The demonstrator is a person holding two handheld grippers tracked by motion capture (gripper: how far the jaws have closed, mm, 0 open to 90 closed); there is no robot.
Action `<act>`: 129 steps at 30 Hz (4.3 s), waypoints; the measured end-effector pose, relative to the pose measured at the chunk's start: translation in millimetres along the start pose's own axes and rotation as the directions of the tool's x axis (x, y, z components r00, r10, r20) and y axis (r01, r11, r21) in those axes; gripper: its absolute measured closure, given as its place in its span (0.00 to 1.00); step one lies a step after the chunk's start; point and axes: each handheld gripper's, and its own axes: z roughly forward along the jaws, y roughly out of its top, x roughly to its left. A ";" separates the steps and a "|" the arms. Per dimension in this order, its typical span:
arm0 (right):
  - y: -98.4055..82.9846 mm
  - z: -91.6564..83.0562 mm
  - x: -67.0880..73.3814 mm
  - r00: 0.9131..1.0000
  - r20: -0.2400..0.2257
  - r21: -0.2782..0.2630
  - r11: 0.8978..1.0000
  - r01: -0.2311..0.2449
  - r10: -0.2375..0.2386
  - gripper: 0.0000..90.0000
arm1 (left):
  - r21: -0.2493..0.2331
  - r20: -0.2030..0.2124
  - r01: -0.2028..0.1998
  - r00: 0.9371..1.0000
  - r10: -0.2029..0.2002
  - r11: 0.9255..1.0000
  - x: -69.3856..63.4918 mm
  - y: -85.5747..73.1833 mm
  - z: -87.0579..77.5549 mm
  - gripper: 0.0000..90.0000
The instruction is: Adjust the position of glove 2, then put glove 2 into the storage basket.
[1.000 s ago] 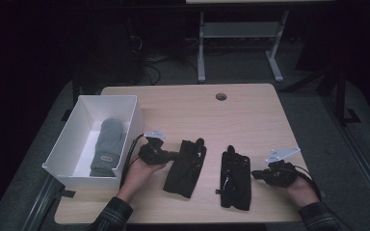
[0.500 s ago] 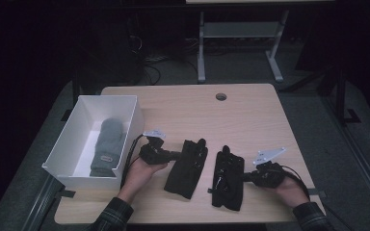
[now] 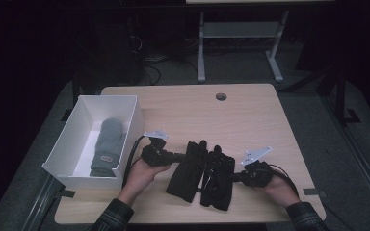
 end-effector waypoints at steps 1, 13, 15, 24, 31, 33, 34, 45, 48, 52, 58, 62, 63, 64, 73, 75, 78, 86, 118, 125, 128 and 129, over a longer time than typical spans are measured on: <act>1.4 1.3 1.4 1.000 -0.002 0.002 1.000 -0.004 0.004 1.00 | -0.006 0.003 0.002 1.000 -0.002 1.000 -0.7 0.5 0.0 0.97; 24.8 24.3 10.4 0.998 -0.047 -0.007 0.999 0.033 -0.033 1.00 | -0.051 0.055 -0.013 0.998 0.016 0.999 -9.3 14.1 1.8 0.98; 30.4 30.1 12.2 0.997 -0.058 -0.009 0.999 0.045 -0.046 1.00 | -0.044 0.062 -0.015 0.998 0.018 0.999 -12.4 14.7 5.9 0.98; 49.6 49.7 18.5 0.995 -0.078 -0.020 0.998 0.065 -0.066 1.00 | -0.002 0.041 -0.033 0.999 0.033 0.999 -14.1 12.7 17.6 0.98; 63.4 64.4 25.4 0.992 -0.091 -0.033 0.996 0.087 -0.090 1.00 | 0.030 0.028 -0.036 0.999 0.035 0.999 -11.5 9.2 24.7 0.98; 65.9 67.4 25.8 0.990 -0.089 -0.035 0.994 0.103 -0.106 1.00 | 0.035 0.029 -0.050 0.998 0.049 0.998 -12.4 9.0 25.9 0.98; 67.2 68.6 27.7 0.991 -0.100 -0.040 0.996 0.084 -0.087 1.00 | 0.035 0.029 -0.058 0.998 0.057 0.998 -12.4 9.0 26.3 0.98; 67.0 62.5 25.3 0.990 -0.080 -0.045 0.992 0.114 -0.118 0.98 | 0.050 0.055 -0.053 0.997 0.050 0.997 -11.7 3.5 32.1 0.94; 62.2 45.8 16.3 0.995 -0.060 -0.071 0.994 0.077 -0.082 0.91 | 0.038 0.068 -0.052 0.996 0.049 0.998 -13.1 3.6 30.6 0.88; 49.7 25.6 -5.1 1.000 -0.022 -0.101 0.995 0.014 -0.016 0.81 | 0.070 0.063 -0.067 0.996 0.062 0.995 -14.7 1.8 32.6 0.95; 33.8 10.9 -34.8 0.991 0.096 -0.129 0.988 -0.080 0.093 0.50 | 0.057 -0.005 -0.096 0.995 0.097 0.994 -13.8 1.3 32.4 0.88; 23.1 8.8 -53.5 0.976 0.155 -0.131 0.983 -0.133 0.152 0.40 | 0.074 -0.099 -0.135 0.985 0.142 0.988 -9.5 0.5 31.2 0.66; 20.9 8.7 -56.7 0.970 0.177 -0.130 0.981 -0.143 0.165 0.38 | 0.079 -0.126 -0.148 0.979 0.158 0.986 -9.4 -0.2 31.8 0.62; 18.8 8.5 -59.9 0.965 0.193 -0.133 0.979 -0.152 0.176 0.37 | 0.084 -0.148 -0.165 0.973 0.176 0.983 -9.3 -0.8 32.6 0.57; 11.7 14.8 -68.8 0.943 0.275 -0.120 0.980 -0.159 0.186 0.29 | 0.156 -0.245 -0.191 0.943 0.225 0.969 -6.8 -5.9 42.3 0.31; 11.5 15.5 -68.1 0.944 0.277 -0.120 0.981 -0.151 0.179 0.29 | 0.172 -0.256 -0.200 0.936 0.240 0.964 -6.1 -6.2 44.1 0.30; 11.8 16.6 -66.9 0.943 0.286 -0.117 0.983 -0.140 0.169 0.28 | 0.179 -0.266 -0.195 0.934 0.239 0.964 -6.4 -7.8 47.8 0.27; 11.9 17.4 -66.0 0.944 0.283 -0.121 0.983 -0.139 0.169 0.28 | 0.190 -0.275 -0.183 0.933 0.231 0.965 -3.3 -11.1 53.0 0.22; 8.3 21.0 -62.9 0.945 0.280 -0.164 0.978 -0.129 0.171 0.24 | 0.168 -0.087 -0.140 0.984 0.156 0.976 -17.3 18.4 26.9 0.77; 8.5 21.6 -63.6 0.943 0.285 -0.160 0.978 -0.132 0.174 0.20 | 0.133 -0.110 -0.122 0.984 0.137 0.984 -22.9 44.9 -0.4 0.77; 8.6 21.7 -63.5 0.942 0.285 -0.159 0.978 -0.136 0.177 0.19 | 0.122 -0.138 -0.131 0.979 0.148 0.984 -28.3 58.4 -13.9 0.77; 8.6 21.8 -63.6 0.941 0.287 -0.159 0.978 -0.137 0.179 0.18 | 0.119 -0.147 -0.131 0.978 0.148 0.984 -29.2 61.6 -17.3 0.77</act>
